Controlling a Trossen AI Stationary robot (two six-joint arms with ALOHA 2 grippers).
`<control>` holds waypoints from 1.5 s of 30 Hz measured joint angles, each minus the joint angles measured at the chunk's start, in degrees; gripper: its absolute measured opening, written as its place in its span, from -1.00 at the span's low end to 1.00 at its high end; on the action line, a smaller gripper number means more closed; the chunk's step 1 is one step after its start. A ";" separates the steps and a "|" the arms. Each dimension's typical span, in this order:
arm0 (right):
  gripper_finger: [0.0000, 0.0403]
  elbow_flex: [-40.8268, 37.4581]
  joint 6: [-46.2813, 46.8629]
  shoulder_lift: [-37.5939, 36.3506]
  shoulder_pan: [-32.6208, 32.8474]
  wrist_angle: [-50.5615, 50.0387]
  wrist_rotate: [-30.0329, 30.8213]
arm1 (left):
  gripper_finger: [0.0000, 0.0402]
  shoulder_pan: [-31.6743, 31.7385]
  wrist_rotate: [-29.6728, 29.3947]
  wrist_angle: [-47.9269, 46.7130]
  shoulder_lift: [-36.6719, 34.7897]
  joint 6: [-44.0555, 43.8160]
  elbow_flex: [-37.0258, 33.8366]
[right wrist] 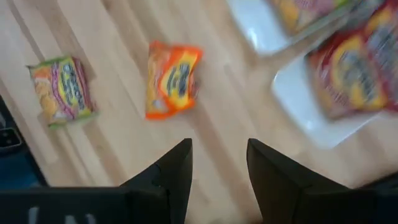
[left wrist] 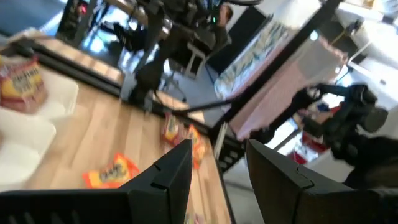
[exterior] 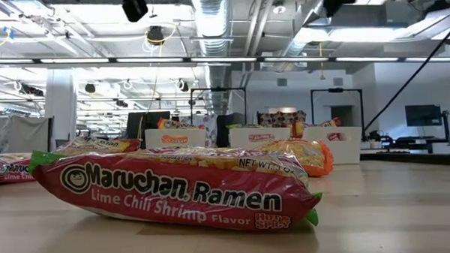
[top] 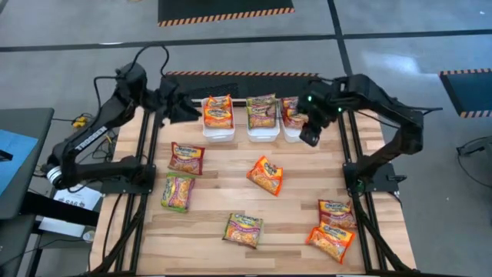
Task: Sort Maruchan noodles
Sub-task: Put the orange noodle pack into the left white bin
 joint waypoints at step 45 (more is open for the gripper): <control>0.12 -40.61 26.55 7.14 47.18 25.15 -17.67 | -0.32 -15.14 -11.17 -13.26 -2.86 8.31 0.00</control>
